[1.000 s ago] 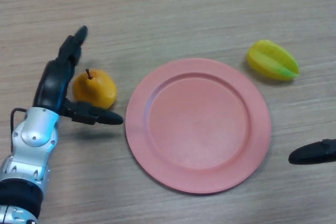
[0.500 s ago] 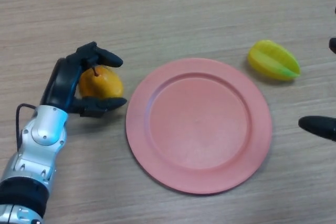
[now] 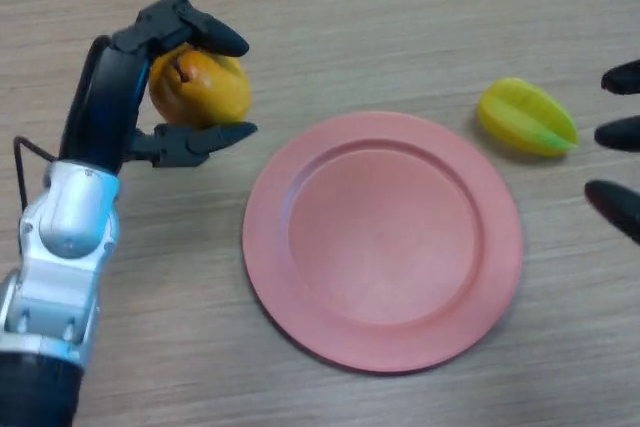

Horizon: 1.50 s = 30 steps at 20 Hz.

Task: Pick up the yellow pear and place it on the plate

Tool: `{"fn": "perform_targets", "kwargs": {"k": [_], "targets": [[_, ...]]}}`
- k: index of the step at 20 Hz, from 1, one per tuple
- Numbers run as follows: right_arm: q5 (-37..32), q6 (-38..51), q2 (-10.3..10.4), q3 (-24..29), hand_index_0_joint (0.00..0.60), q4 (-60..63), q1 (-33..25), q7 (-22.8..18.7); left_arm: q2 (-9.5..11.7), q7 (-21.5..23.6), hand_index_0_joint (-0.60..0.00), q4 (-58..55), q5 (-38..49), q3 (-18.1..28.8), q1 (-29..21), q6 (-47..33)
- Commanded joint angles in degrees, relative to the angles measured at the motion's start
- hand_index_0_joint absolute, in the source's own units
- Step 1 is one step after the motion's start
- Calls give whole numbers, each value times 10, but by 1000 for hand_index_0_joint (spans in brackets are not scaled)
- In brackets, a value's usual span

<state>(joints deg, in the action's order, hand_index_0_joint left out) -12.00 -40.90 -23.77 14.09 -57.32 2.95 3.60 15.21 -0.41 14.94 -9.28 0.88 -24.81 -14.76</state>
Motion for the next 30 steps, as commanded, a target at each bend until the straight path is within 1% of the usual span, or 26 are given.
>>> {"fn": "perform_targets", "kwargs": {"k": [1,2,3,4,5,7,8,9,11,14,15,16,17,18,19,20,21,22,23,24,25,26,27,28,29,30], "targets": [[-74,93,-61,26,19,-27,3,-76,-28,-70,-600,-144,63,-26,14,88],[-95,99,-73,25,0,-27,9,-93,-35,-78,-600,-158,60,-39,20,104],[-123,113,-97,24,0,-27,18,-116,-40,-77,-600,-156,43,-61,25,105],[-136,116,-110,24,0,-27,19,-128,-41,-71,-600,-151,39,-71,26,102],[-138,128,-132,21,0,-27,20,-140,-42,-57,-600,-147,64,-94,26,122],[-148,135,-143,18,0,-27,25,-152,-43,-37,-600,-142,91,-134,26,155],[-153,138,-150,17,0,-27,27,-157,-43,-29,-600,-134,89,-146,24,156],[-162,142,-165,20,0,-27,29,-166,-43,-17,-600,-116,82,-169,22,149],[-167,149,-180,25,0,-27,32,-175,-43,-21,-600,-94,87,-194,19,140],[-164,160,-188,31,0,-27,52,-172,-43,-27,-600,-74,86,-209,15,130],[-153,161,-189,40,0,-27,57,-164,-43,-7,-600,-61,80,-206,9,106],[-151,160,-187,45,0,-27,59,-159,-43,8,-600,-51,71,-206,2,97],[-146,160,-178,51,0,-27,60,-150,-43,36,-600,-35,52,-206,-6,85],[-144,161,-175,52,0,-27,60,-148,-43,41,-550,-33,48,-207,-7,84],[-141,160,-171,54,0,-27,59,-143,-43,42,-401,-30,39,-208,-8,80],[-139,158,-167,57,0,-27,58,-137,-43,43,-301,-29,32,-208,-7,75],[-136,152,-157,66,0,-27,55,-123,-43,44,-150,-28,20,-208,-4,63],[-132,147,-140,73,0,-27,51,-107,-43,40,-50,-32,15,-205,2,54],[-125,142,-118,79,0,-27,45,-86,-43,28,0,-52,15,-195,14,53],[-119,137,-110,79,0,-27,40,-77,-43,18,0,-65,18,-188,20,58],[-98,128,-86,73,0,-27,23,-57,-43,-1,0,-96,26,-173,30,75],[-83,123,-71,67,0,-27,15,-46,-43,-7,0,-110,31,-165,33,82],[-53,111,-49,60,0,-27,2,-19,-43,-26,0,-158,44,-142,47,106],[-45,102,-38,60,0,-27,-6,-4,-43,-34,0,-178,39,-129,53,106],[-39,91,-21,61,0,-27,-18,14,-43,-50,0,-202,16,-104,61,95],[-37,85,-11,58,0,-27,-23,22,-43,-68,0,-227,14,-83,68,100]]}}
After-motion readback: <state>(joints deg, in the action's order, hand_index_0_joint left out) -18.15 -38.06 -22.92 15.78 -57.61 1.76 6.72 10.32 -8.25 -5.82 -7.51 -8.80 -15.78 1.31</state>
